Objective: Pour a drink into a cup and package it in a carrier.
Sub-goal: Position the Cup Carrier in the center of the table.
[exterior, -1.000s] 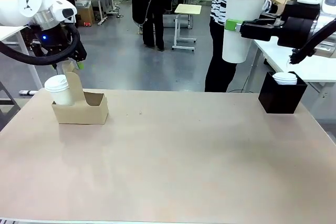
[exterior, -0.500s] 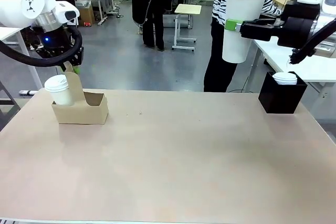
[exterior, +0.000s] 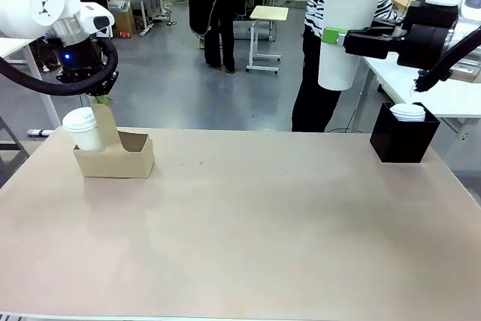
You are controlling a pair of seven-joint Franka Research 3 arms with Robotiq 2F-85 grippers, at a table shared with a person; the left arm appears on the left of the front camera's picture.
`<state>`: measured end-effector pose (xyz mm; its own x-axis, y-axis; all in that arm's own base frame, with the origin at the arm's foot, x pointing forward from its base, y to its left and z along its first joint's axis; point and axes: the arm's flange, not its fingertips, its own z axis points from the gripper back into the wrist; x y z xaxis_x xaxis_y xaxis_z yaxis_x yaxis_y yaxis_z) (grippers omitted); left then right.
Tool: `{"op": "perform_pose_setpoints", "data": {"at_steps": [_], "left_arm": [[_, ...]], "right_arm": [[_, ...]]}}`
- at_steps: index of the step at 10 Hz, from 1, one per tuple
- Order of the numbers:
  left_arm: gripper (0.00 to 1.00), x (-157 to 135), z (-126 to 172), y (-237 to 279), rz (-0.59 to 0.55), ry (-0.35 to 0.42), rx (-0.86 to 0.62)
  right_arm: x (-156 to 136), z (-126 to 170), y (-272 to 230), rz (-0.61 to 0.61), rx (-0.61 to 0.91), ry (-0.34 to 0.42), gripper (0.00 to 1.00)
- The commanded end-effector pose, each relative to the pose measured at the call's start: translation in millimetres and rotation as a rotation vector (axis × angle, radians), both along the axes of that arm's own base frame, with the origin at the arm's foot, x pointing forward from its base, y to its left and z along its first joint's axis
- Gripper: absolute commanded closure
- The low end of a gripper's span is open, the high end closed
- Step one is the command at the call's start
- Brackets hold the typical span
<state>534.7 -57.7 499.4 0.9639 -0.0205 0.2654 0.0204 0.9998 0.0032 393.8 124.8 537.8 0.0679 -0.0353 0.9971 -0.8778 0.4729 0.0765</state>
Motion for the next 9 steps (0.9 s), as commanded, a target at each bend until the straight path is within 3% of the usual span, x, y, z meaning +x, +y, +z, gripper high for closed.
{"op": "perform_pose_setpoints", "data": {"at_steps": [1, 5, 9], "left_arm": [[1.0, 6.7, 3.6, -1.8, 0.04, 0.017, -0.029], [0.98, 0.9, -0.3, -0.2, 0.005, 0.001, -0.005], [0.98, -37.9, 68.5, -31.4, 0.082, -0.066, -0.035]], "right_arm": [[0.5, 0.9, 3.6, -0.009, 0.028, -0.013, 0.2], [0.5, 0.9, 3.6, -0.009, 0.028, -0.013, 0.2], [0.5, 0.9, 3.6, -0.009, 0.028, -0.013, 0.2]]}}
